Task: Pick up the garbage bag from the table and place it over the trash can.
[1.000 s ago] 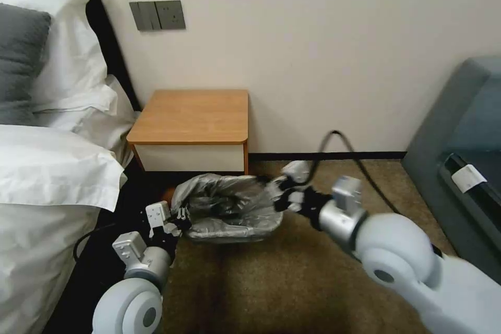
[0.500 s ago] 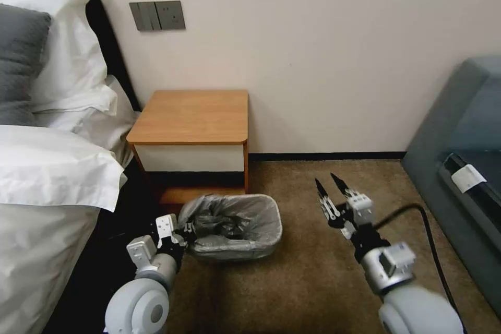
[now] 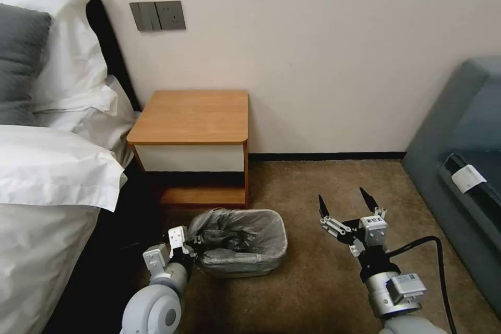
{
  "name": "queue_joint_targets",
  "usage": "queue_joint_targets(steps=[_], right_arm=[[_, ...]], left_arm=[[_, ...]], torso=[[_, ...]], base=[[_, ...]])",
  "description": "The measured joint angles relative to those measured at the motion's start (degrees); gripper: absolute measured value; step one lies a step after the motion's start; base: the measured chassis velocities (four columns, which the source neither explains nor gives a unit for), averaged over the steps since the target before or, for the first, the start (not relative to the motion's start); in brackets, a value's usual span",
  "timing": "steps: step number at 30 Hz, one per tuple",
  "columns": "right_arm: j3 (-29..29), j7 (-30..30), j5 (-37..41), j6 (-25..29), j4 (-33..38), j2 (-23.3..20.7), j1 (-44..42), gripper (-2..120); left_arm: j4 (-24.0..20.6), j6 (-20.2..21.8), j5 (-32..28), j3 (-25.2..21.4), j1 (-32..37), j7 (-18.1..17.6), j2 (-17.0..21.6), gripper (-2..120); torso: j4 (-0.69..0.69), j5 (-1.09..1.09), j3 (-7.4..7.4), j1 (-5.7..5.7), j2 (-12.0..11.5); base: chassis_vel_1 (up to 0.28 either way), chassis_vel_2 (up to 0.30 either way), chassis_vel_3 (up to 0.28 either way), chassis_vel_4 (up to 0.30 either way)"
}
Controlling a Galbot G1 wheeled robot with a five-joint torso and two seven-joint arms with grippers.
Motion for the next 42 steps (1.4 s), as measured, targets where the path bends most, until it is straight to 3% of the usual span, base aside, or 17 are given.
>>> queue_joint_targets(steps=[10, 17, 33, 42], right_arm=[[-0.5, 0.6, 0.2, -0.8, 0.1, 0.0, 1.3, 100], [-0.5, 0.9, 0.2, -0.9, 0.1, 0.0, 1.4, 100], [-1.3, 1.3, -0.1, -0.8, 0.2, 0.1, 1.2, 100], [-1.2, 1.3, 0.0, -0.2, 0.6, 0.1, 0.5, 100]], left_arm=[[-1.4, -0.3, 1.3, 4.7, 1.5, -3.3, -0.1, 6], [-1.4, -2.0, 2.8, 5.6, 2.9, -4.6, -0.3, 6], [-0.1, -1.4, 3.5, 5.7, 2.9, -4.3, -0.1, 6], [0.2, -1.3, 5.8, 5.9, 2.5, -4.2, -0.4, 33]], torso=[[0.00, 0.00, 0.00, 0.00, 0.0], [0.00, 0.00, 0.00, 0.00, 0.0], [0.00, 0.01, 0.00, 0.00, 0.0], [-0.01, -0.01, 0.00, 0.00, 0.0]], base=[[0.000, 0.000, 0.000, 0.000], [0.000, 0.000, 0.000, 0.000], [0.000, 0.000, 0.000, 0.000], [0.000, 0.000, 0.000, 0.000]])
